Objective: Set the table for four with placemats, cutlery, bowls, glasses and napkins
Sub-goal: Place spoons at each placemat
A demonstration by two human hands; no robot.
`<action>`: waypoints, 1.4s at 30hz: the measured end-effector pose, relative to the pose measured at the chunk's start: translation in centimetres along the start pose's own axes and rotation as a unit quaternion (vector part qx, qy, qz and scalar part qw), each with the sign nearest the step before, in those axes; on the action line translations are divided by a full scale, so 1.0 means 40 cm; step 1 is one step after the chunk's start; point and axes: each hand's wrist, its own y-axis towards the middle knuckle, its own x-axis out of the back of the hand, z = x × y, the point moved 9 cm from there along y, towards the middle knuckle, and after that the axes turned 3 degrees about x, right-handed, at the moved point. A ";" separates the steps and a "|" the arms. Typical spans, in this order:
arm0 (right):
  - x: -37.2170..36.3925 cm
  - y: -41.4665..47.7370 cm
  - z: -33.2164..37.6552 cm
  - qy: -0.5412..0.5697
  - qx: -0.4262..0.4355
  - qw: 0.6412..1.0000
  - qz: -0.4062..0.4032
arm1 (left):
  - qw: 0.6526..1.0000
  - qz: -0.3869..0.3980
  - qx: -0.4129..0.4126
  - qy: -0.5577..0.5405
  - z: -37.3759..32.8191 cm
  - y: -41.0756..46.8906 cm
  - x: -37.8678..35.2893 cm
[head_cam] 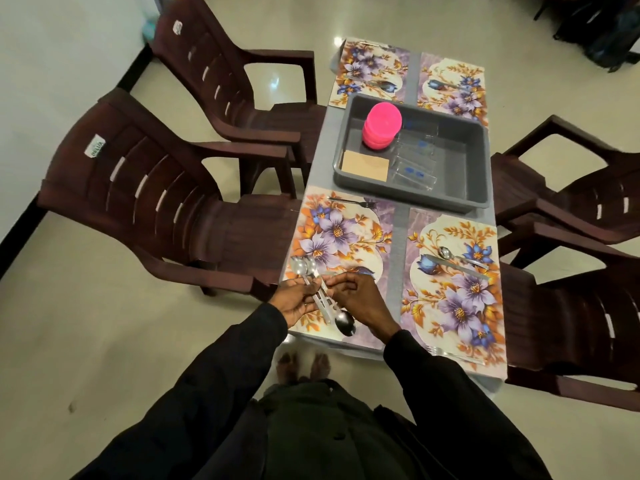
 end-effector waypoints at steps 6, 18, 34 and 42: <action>-0.005 -0.009 0.084 -0.111 0.193 0.974 0.036 | 1.000 0.000 0.023 0.016 -0.051 0.001 0.012; -0.011 -0.050 0.239 -0.282 0.494 0.822 -0.027 | 1.000 0.004 -0.011 -0.006 -0.162 -0.003 0.010; 0.109 0.113 0.123 -0.011 0.086 0.959 -0.268 | 0.996 0.073 -0.051 0.002 -0.407 0.083 0.247; -0.045 0.029 -0.129 0.108 -0.131 0.916 -0.364 | 0.990 0.111 0.020 0.084 -0.438 0.119 0.360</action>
